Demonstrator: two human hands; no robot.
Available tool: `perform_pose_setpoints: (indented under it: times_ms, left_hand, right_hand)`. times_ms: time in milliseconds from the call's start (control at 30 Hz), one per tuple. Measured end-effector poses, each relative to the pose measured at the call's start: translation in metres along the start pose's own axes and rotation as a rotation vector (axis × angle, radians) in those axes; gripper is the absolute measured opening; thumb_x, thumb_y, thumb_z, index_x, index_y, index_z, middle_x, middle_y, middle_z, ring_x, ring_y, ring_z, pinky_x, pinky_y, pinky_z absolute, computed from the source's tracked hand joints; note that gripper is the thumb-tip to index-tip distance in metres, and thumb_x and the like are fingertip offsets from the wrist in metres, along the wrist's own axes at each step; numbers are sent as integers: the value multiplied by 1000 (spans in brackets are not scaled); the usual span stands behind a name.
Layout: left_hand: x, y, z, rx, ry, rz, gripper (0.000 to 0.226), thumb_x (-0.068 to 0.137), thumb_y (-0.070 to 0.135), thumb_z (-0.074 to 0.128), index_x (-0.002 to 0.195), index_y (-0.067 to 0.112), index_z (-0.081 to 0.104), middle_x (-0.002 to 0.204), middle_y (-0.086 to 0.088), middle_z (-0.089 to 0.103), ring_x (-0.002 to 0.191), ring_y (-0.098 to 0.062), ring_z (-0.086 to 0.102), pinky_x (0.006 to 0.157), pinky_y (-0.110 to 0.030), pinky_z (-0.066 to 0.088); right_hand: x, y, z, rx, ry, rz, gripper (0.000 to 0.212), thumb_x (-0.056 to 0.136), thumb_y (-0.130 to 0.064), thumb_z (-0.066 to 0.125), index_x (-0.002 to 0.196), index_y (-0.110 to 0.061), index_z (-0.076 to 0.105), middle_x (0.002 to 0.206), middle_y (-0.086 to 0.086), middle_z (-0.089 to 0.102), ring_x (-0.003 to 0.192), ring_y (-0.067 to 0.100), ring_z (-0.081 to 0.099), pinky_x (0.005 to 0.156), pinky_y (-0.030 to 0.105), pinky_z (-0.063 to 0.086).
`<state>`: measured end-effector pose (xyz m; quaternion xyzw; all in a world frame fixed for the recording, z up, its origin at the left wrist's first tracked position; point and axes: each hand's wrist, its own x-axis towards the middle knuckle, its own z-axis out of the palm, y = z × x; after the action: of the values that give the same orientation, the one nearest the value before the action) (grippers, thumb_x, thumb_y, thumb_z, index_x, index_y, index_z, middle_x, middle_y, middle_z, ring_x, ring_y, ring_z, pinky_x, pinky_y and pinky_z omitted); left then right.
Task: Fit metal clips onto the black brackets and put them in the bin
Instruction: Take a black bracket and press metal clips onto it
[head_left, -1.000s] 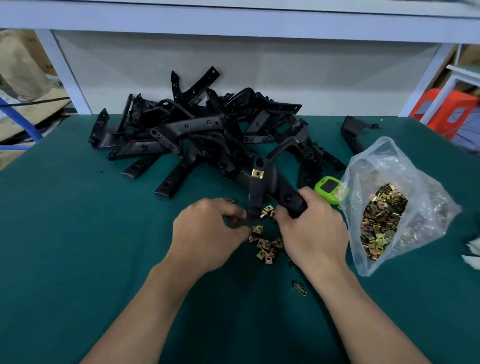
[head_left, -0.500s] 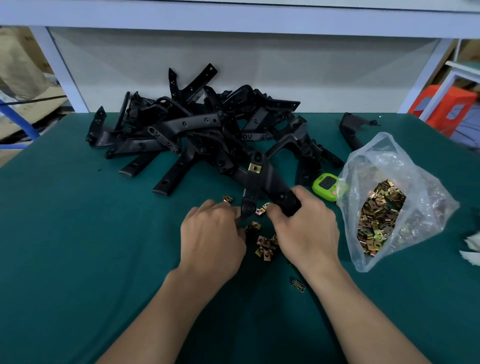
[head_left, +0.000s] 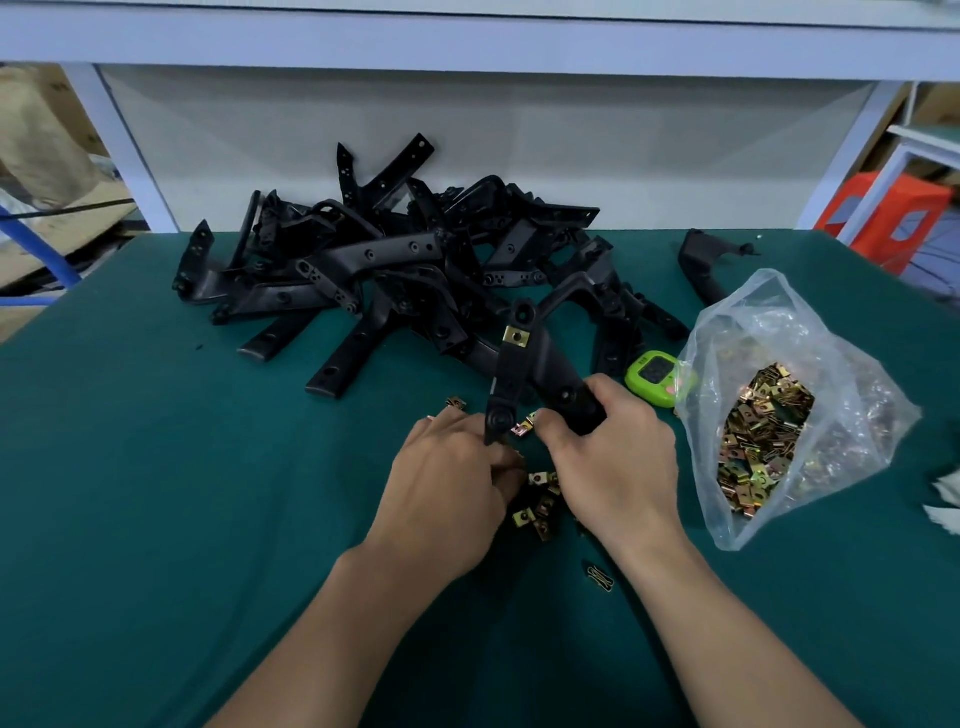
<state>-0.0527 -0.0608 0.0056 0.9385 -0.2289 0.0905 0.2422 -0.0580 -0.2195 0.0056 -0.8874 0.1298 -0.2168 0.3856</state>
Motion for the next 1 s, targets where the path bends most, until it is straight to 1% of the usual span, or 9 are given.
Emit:
perform_pose_setpoints:
  times_ms: [100, 167, 267, 333, 433, 600, 767, 867, 1000]
  left_hand:
    - [-2, 7, -2, -231, 126, -256, 13, 91, 35, 68, 79, 33, 72, 70, 19, 58, 79, -5, 53, 70, -25, 38]
    - [2, 5, -8, -347, 207, -444, 16, 87, 41, 67, 72, 36, 70, 62, 24, 63, 64, -6, 60, 60, -27, 45]
    - [8, -3, -20, -580, 327, -606, 14, 78, 37, 60, 72, 36, 73, 64, 23, 71, 62, 2, 67, 61, -26, 53]
    - [10, -7, -24, -725, 369, -659, 16, 70, 36, 57, 74, 27, 70, 66, 16, 74, 65, -3, 72, 67, -34, 59]
    - [12, -16, -24, -788, 355, -675, 11, 66, 31, 64, 74, 25, 68, 68, 8, 76, 67, -14, 74, 70, -40, 62]
    - [13, -26, -24, -959, 355, -568, 11, 78, 15, 85, 78, 25, 81, 73, -1, 77, 66, -6, 69, 65, -16, 53]
    - [13, -23, -27, -1110, 142, -469, 17, 95, 11, 70, 94, 20, 84, 82, -2, 75, 72, -7, 62, 68, -16, 51]
    - [12, -21, -29, -1196, 12, -497, 20, 100, 18, 63, 92, 20, 82, 90, -6, 78, 79, -15, 71, 66, -20, 55]
    - [9, -20, -34, -1335, 4, -504, 19, 79, 23, 80, 95, 13, 82, 90, -11, 77, 76, -15, 71, 65, -21, 56]
  right_hand:
    - [1, 0, -2, 14, -9, -9, 22, 77, -52, 65, 75, -33, 54, 74, -28, 61, 62, 4, 57, 53, 29, 37]
    - [2, 0, -3, 31, -15, -12, 20, 78, -49, 67, 75, -33, 55, 75, -28, 61, 62, 4, 57, 54, 30, 38]
    - [2, -1, -4, 45, -27, -14, 20, 78, -48, 66, 75, -31, 56, 73, -25, 62, 62, 6, 57, 54, 30, 37]
    - [2, -2, -3, 50, -41, -16, 20, 76, -49, 65, 74, -31, 56, 72, -26, 62, 64, 5, 58, 52, 30, 36]
    - [0, -3, -2, 44, -58, -10, 21, 75, -49, 66, 74, -31, 56, 70, -26, 61, 63, 6, 57, 52, 30, 36]
    - [0, -3, -1, 24, -61, 2, 23, 72, -55, 61, 73, -33, 54, 68, -26, 60, 59, 5, 56, 50, 29, 35]
    - [1, -2, -3, 23, -61, 20, 21, 71, -53, 61, 74, -33, 55, 71, -27, 61, 64, 4, 57, 50, 30, 34]
    - [1, -2, -4, 12, -59, 14, 21, 71, -52, 60, 73, -32, 55, 71, -26, 60, 60, 6, 56, 50, 30, 34]
    - [1, -2, -4, 17, -63, 18, 20, 72, -52, 62, 77, -33, 58, 64, -17, 61, 60, 7, 57, 51, 31, 37]
